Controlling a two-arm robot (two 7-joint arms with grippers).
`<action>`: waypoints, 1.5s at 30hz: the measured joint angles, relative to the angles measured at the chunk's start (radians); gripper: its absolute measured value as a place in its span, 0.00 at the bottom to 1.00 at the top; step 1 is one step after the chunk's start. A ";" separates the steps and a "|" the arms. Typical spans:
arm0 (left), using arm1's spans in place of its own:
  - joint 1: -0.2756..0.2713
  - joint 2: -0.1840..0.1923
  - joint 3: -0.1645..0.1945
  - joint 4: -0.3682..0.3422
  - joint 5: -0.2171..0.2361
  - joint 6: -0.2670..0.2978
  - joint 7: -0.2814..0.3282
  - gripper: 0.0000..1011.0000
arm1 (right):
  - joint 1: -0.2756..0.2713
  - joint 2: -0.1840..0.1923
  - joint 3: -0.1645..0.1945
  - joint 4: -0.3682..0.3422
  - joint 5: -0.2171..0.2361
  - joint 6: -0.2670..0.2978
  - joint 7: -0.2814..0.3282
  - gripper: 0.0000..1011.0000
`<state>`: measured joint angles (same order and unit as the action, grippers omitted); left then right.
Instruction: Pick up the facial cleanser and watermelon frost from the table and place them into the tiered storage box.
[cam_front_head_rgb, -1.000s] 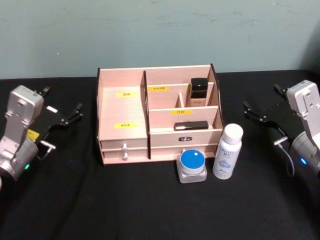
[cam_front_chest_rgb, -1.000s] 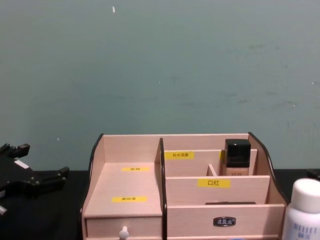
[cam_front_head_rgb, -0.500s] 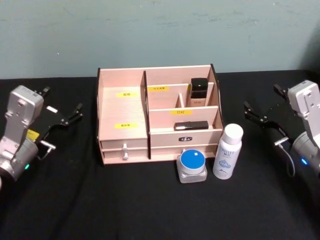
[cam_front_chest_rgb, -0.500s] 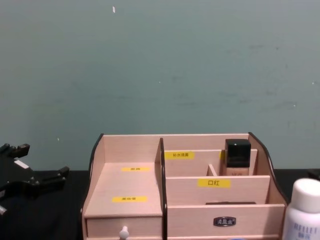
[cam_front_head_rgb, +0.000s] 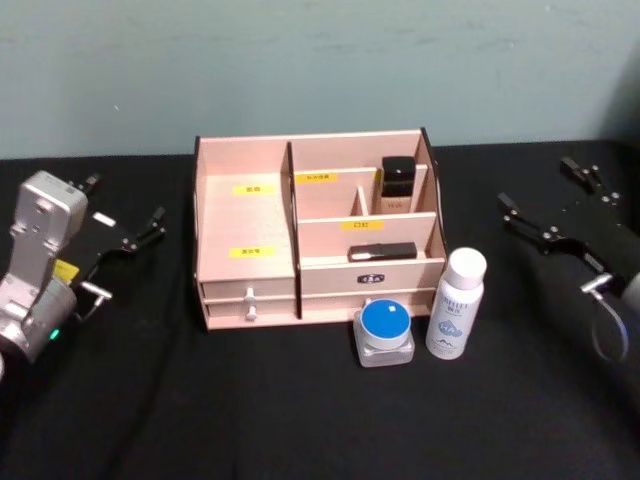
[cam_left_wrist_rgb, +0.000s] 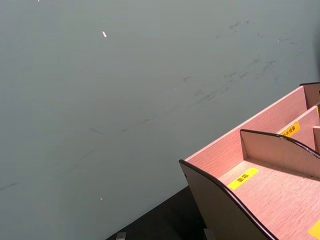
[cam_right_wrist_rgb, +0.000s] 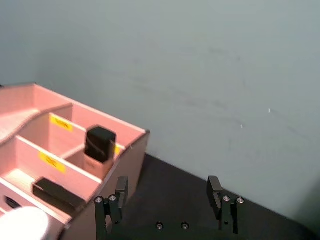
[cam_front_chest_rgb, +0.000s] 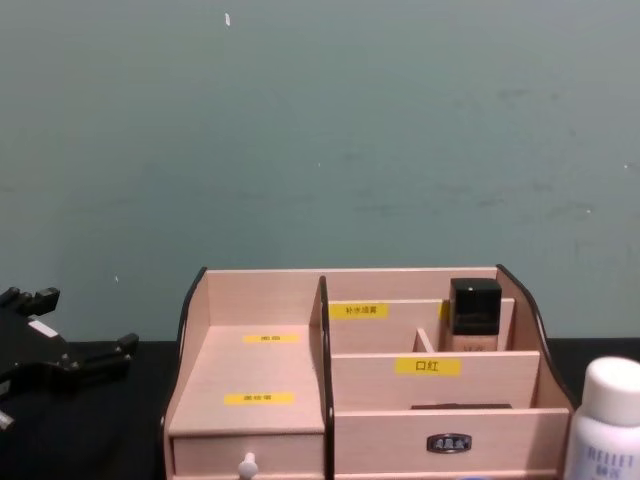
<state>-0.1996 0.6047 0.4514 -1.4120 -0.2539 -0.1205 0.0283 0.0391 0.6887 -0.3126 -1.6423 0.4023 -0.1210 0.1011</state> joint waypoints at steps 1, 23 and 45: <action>0.000 0.000 0.000 0.000 0.000 0.000 0.000 0.99 | -0.021 0.011 0.016 -0.033 0.012 -0.003 0.007 0.99; 0.000 0.000 0.000 0.000 0.000 0.000 0.000 0.99 | -0.266 0.099 0.112 -0.327 0.117 0.086 0.106 0.99; 0.000 0.000 0.000 0.000 0.000 0.000 0.000 0.99 | -0.246 0.035 0.070 -0.223 0.084 0.192 0.159 0.99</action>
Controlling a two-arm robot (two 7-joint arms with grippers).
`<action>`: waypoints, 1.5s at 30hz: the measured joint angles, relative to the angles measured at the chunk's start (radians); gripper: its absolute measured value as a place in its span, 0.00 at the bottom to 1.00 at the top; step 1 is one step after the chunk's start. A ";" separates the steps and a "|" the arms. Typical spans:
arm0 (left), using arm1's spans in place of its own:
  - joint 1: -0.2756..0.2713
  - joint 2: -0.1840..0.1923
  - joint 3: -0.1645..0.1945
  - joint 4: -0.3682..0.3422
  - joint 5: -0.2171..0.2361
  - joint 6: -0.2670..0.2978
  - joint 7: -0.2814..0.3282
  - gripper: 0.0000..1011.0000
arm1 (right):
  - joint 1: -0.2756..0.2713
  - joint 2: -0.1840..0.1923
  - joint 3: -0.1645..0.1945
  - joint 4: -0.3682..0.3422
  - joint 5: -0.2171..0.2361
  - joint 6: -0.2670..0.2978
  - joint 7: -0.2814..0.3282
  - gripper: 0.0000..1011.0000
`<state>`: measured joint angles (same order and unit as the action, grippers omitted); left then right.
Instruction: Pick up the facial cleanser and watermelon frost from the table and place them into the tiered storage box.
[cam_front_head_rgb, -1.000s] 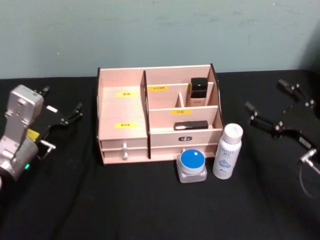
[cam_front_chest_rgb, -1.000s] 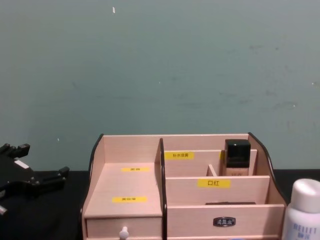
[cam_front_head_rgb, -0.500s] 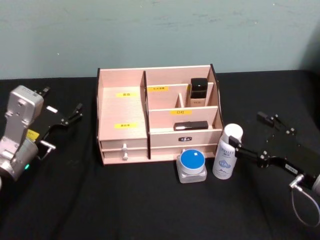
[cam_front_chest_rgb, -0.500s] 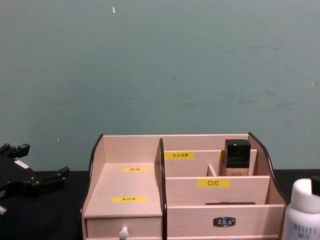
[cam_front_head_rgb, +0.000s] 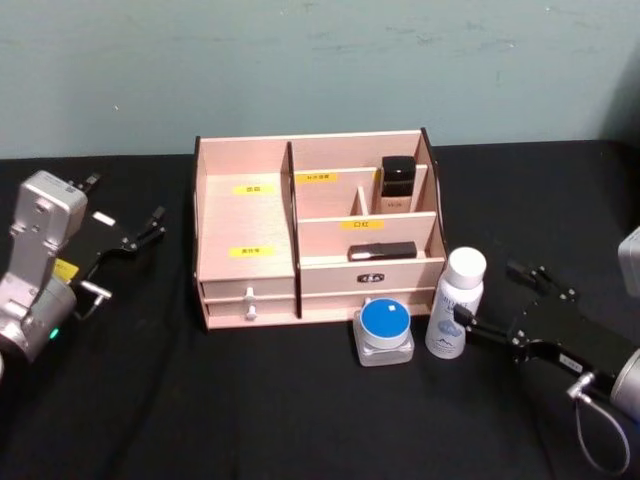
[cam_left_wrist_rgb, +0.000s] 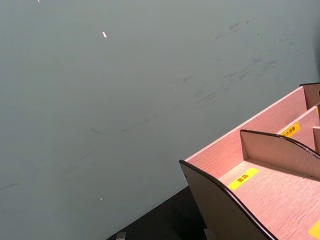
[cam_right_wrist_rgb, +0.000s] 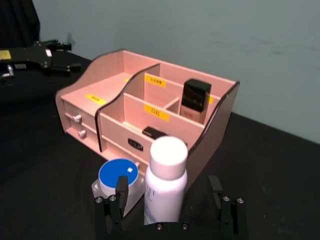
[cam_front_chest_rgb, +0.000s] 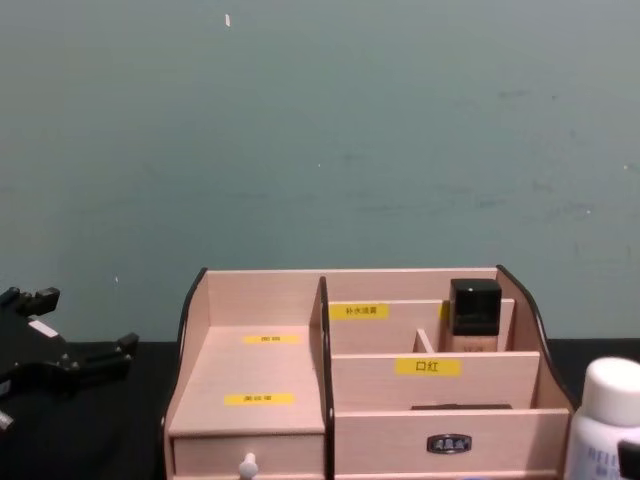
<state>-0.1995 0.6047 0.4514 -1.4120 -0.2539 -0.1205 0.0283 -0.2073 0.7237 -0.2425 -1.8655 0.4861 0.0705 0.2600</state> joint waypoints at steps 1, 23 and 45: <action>0.000 0.000 0.000 0.000 0.000 0.000 0.000 0.99 | -0.001 -0.003 0.000 0.004 0.000 0.001 0.002 0.99; 0.000 0.000 0.000 0.000 0.000 0.000 0.000 0.99 | 0.054 -0.089 -0.009 0.100 -0.043 0.007 0.063 0.99; 0.000 0.000 0.000 0.000 0.000 0.000 0.000 0.99 | 0.097 -0.120 -0.023 0.135 -0.078 0.024 0.079 0.89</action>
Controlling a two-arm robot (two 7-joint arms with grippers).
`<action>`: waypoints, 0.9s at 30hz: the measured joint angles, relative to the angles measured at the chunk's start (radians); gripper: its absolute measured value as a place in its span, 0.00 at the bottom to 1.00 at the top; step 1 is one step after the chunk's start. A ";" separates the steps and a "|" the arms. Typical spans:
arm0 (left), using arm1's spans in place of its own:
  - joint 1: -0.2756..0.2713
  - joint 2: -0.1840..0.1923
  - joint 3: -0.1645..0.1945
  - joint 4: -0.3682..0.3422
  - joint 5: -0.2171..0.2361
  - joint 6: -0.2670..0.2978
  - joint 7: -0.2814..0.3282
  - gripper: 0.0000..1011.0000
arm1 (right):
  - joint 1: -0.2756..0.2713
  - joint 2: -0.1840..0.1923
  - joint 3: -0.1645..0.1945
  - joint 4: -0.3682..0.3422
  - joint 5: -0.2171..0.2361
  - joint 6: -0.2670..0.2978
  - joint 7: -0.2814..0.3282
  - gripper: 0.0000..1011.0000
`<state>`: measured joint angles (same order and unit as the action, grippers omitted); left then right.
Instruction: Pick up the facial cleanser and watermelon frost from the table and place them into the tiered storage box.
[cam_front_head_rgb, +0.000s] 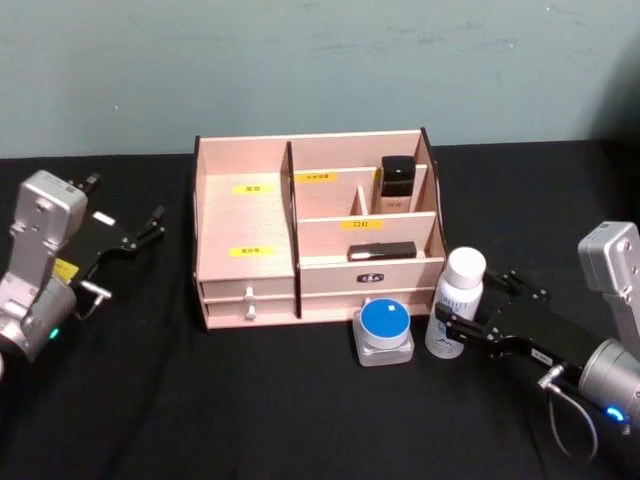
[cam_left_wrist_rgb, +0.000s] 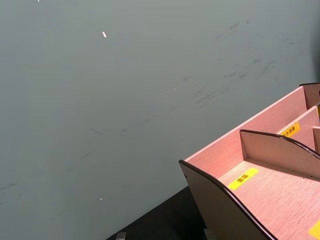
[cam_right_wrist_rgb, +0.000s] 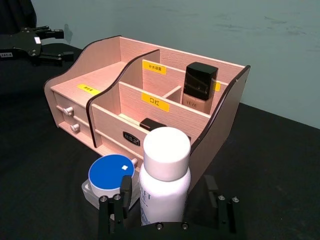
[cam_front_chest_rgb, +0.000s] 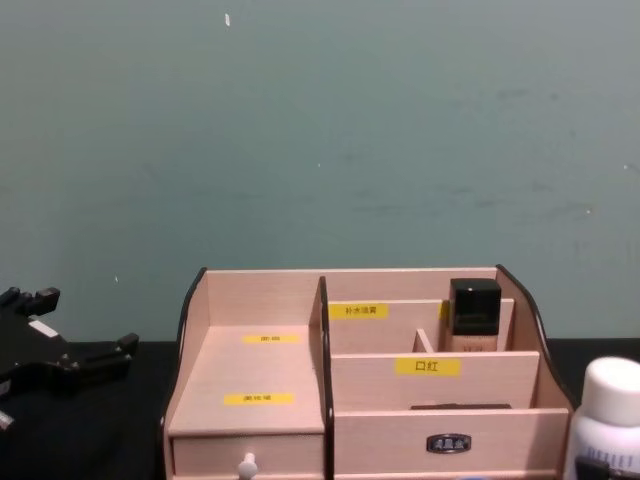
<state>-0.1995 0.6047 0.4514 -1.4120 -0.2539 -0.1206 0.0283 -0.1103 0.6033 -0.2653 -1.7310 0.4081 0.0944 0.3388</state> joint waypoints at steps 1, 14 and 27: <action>0.000 0.000 0.000 0.000 0.000 0.000 0.000 0.99 | 0.000 0.000 0.000 0.000 0.000 0.000 0.000 0.88; 0.000 0.000 0.000 0.000 0.000 0.000 0.000 0.99 | -0.003 0.002 0.001 -0.002 0.004 -0.002 -0.001 0.59; 0.000 0.000 0.000 0.000 0.000 0.000 0.000 0.99 | 0.001 -0.009 0.012 -0.003 0.013 0.002 0.005 0.59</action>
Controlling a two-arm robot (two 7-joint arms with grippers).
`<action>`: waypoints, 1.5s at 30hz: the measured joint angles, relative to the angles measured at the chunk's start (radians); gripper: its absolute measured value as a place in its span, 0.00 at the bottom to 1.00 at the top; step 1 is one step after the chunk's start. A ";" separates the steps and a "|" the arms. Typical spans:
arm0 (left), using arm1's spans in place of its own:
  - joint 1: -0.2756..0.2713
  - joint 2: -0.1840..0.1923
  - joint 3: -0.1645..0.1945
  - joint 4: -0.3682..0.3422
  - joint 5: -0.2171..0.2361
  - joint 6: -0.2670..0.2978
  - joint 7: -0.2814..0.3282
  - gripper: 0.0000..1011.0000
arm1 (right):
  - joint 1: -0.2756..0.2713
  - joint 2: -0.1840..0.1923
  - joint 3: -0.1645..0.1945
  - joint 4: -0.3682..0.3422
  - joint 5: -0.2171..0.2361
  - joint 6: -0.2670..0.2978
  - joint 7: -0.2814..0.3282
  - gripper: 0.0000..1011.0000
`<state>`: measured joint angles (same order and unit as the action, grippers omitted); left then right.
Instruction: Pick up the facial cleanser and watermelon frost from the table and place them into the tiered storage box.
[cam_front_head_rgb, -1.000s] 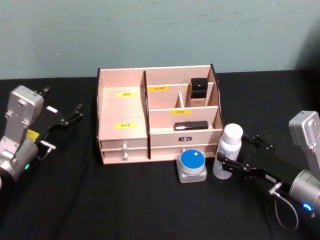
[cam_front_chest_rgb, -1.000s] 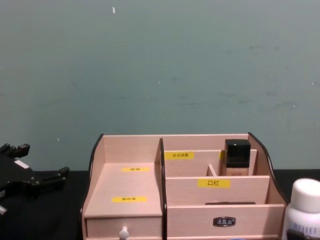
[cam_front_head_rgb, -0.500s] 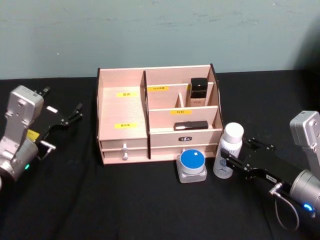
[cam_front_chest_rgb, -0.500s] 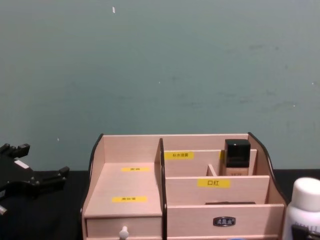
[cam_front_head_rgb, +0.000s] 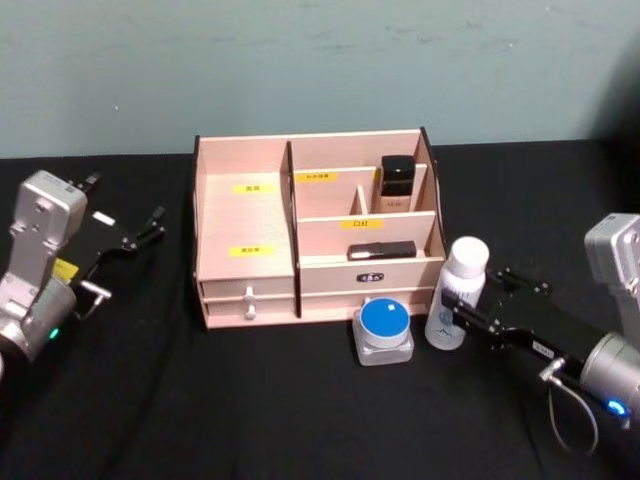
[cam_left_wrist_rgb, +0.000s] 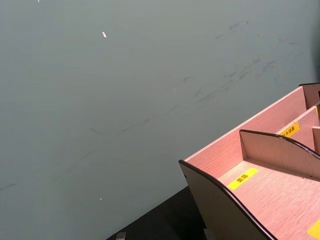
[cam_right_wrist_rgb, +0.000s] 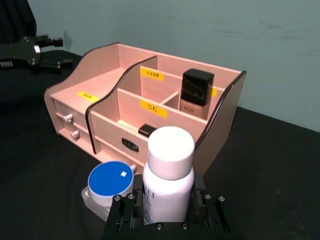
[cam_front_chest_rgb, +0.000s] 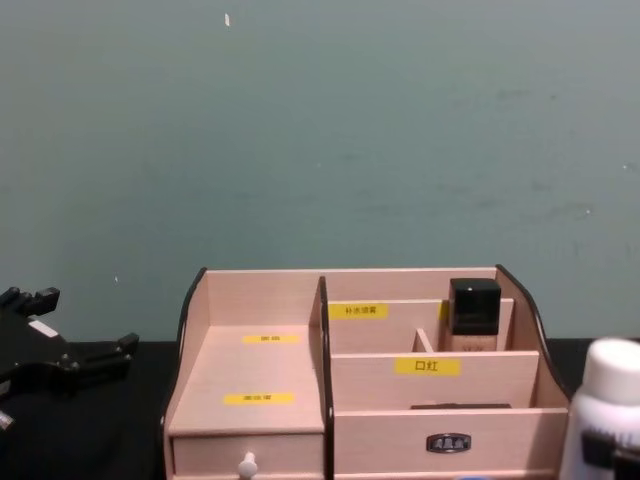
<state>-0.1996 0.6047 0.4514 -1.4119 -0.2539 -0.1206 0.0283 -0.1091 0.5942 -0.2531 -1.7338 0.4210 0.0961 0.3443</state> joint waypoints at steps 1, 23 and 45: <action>0.000 0.000 0.000 0.000 0.000 0.000 0.000 0.99 | 0.003 -0.003 0.006 -0.004 0.003 0.004 0.006 0.59; 0.000 0.000 0.000 0.000 0.000 0.000 0.000 0.99 | 0.128 0.041 0.007 -0.193 0.120 0.087 0.113 0.59; 0.000 0.000 0.000 0.000 0.000 0.000 0.000 0.99 | 0.423 -0.092 -0.177 0.065 0.031 0.089 0.091 0.59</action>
<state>-0.1995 0.6047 0.4514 -1.4120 -0.2539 -0.1206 0.0283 0.3134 0.5020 -0.4297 -1.6692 0.4515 0.1850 0.4358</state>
